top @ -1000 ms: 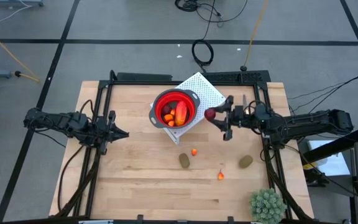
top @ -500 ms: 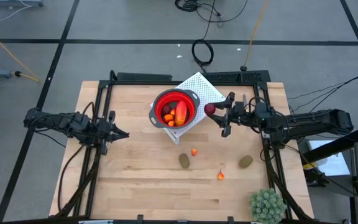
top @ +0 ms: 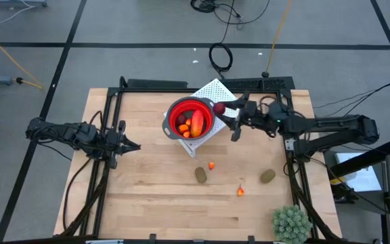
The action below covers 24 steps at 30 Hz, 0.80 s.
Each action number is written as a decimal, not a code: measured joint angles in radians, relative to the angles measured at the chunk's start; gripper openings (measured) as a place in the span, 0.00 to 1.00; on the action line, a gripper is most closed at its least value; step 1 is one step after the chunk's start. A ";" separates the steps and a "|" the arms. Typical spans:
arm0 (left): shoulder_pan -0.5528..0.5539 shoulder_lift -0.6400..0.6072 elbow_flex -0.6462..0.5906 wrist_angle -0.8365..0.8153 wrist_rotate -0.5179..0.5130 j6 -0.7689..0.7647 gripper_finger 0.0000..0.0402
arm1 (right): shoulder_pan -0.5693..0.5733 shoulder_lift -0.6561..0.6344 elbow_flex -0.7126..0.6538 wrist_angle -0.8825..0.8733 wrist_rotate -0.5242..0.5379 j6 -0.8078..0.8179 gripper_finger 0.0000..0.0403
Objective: Pick & Place Fruit
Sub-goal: Put the pomegranate into the red strainer bowl on the shelf
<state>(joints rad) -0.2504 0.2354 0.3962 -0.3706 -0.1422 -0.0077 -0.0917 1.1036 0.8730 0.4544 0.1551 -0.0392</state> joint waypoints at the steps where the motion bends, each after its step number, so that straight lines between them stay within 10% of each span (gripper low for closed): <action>1: 0.000 0.000 0.000 0.000 0.000 0.001 0.05 | 0.000 0.021 0.017 -0.012 0.000 0.001 0.49; 24: 0.000 0.000 0.000 -0.005 0.001 0.003 0.05 | -0.001 0.322 0.272 -0.291 -0.106 0.241 0.49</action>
<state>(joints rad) -0.2504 0.2356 0.3965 -0.3752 -0.1410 -0.0043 -0.0925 1.4253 1.1451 0.1631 0.0486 0.2014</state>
